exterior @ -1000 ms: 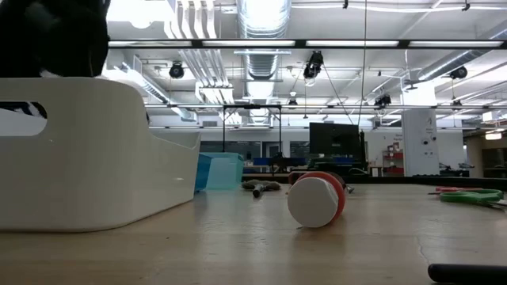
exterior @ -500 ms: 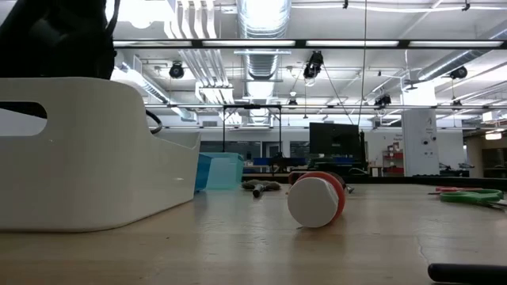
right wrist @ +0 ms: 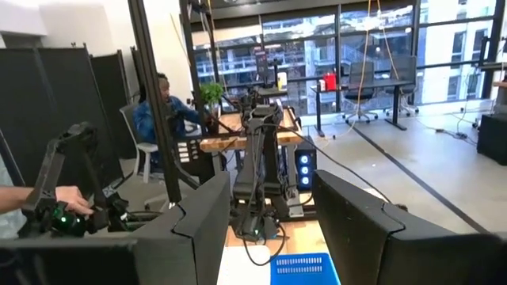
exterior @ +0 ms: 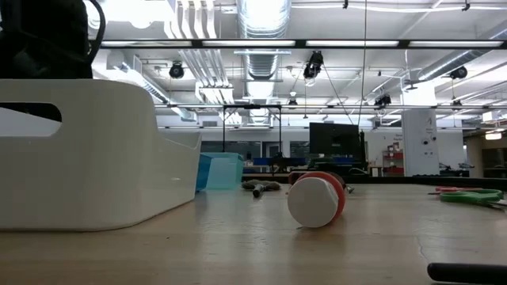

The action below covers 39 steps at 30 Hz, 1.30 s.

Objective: Pick & Place Paint Supplies
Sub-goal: Put the blue scissors into the green bin

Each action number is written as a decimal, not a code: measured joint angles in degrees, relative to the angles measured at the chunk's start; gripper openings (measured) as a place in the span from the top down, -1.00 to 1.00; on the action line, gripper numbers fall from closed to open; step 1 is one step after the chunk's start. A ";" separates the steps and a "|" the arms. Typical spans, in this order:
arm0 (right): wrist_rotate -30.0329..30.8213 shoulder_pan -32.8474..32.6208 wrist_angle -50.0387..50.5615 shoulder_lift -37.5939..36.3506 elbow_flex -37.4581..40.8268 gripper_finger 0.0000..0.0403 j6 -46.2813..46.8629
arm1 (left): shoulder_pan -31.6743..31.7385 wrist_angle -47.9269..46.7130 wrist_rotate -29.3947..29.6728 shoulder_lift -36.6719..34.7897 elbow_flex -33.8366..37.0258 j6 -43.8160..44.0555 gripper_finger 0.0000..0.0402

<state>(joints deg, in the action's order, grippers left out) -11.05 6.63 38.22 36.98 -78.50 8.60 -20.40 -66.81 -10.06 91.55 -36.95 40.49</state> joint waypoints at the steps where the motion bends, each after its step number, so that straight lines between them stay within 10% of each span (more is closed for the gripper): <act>1: 0.00 0.00 0.00 0.43 0.00 0.12 -0.02 | 0.00 0.01 0.17 0.00 0.00 0.00 0.39; 39: -4.49 -0.02 -1.12 4.31 -2.51 0.12 0.01 | 0.31 4.26 8.27 -1.09 1.17 3.01 0.39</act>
<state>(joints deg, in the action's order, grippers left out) -15.54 6.61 37.10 41.30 -81.01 8.61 -20.10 -62.55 -1.79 90.46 -35.78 43.50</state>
